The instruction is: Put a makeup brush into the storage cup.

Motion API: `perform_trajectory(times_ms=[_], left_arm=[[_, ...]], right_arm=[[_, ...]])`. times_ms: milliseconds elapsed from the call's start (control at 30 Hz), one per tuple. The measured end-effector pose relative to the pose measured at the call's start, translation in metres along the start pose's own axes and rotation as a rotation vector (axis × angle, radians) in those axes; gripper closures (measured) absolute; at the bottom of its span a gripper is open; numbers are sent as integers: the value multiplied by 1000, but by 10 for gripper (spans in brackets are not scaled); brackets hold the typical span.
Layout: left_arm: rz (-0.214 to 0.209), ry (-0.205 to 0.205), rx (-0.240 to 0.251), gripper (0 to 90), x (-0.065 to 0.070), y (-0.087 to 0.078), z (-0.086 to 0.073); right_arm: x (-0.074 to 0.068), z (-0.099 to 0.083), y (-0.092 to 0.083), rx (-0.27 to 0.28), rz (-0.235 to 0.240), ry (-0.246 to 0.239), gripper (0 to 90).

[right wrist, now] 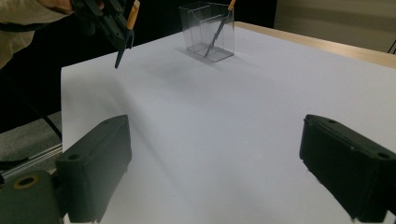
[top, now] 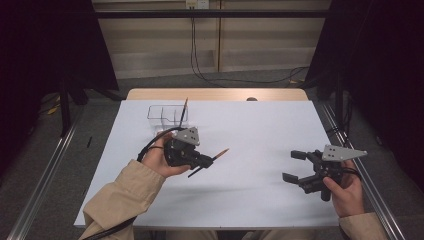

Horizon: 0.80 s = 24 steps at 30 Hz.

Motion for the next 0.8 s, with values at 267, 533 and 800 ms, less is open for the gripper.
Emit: perform_trajectory(times_ms=[267,533,800], left_arm=[[43,-25,153,838,-7,-10,4],[97,-41,295,838,-11,-20,9],[145,-64,403,839,-17,-27,10]], right_arm=[[0,0,0,2,4,-6,90],[-1,1,0,4,7,-8,90],[-2,0,1,2,12,-6,90]])
Point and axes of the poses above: each handheld gripper's, and its own axes: y roughly forward along the jaws, z roughly out of its top, x roughly to its right, the point moved 7 cm from there along y, roughly forward along the jaws, and after that the axes turned 9 degrees about -z, right-handed, at the moved point
